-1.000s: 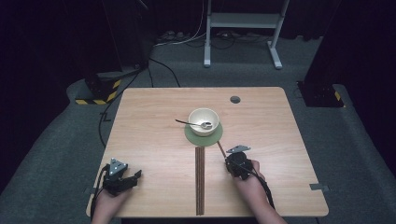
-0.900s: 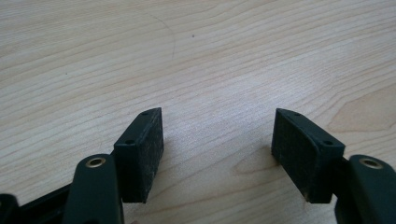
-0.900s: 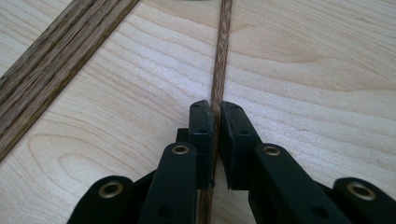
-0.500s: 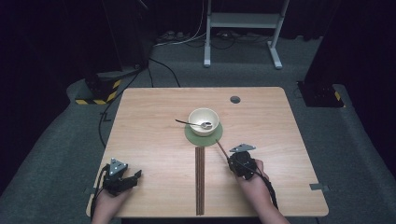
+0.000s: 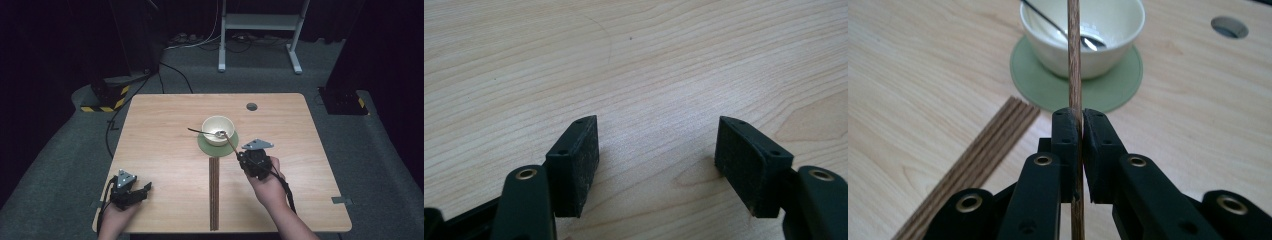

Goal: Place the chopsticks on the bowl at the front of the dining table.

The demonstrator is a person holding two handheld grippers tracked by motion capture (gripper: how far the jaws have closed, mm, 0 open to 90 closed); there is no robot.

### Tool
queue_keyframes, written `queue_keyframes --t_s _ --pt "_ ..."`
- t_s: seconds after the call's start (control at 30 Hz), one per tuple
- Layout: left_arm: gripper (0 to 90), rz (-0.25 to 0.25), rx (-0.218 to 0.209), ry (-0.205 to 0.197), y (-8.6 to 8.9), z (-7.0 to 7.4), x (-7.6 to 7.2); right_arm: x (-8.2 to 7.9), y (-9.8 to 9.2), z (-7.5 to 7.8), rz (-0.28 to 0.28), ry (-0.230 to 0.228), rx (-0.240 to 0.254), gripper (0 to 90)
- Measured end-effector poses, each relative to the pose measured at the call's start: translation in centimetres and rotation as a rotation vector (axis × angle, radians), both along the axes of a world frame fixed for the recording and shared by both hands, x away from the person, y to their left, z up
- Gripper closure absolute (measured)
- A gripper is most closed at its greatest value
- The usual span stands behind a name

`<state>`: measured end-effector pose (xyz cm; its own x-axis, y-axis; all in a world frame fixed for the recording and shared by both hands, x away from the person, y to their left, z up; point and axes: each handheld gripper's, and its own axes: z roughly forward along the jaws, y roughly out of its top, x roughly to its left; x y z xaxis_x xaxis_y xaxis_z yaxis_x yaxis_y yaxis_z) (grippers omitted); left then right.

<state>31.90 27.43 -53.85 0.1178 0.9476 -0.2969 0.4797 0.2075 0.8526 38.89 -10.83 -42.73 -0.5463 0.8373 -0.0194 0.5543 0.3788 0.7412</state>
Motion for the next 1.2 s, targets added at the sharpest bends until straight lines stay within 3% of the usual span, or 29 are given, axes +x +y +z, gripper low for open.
queue_keyframes --t_s 0.03,0.67,0.83,1.2 --pt "34.2 0.000 0.000 0.000 0.0 0.0 0.0 0.3 0.2 0.1 0.002 -0.013 -0.001 84.2" --pt "34.2 -0.014 0.011 0.009 0.1 0.0 -0.1 6.2 4.2 1.3 0.005 0.016 0.004 84.2" --pt "34.2 -0.012 0.003 0.006 0.1 0.0 -0.1 7.8 5.5 1.0 -0.003 0.019 -0.022 84.3" --pt "34.1 -0.010 -0.005 0.003 0.1 0.0 -0.1 11.7 7.1 -0.1 -0.044 0.077 -0.043 84.2"
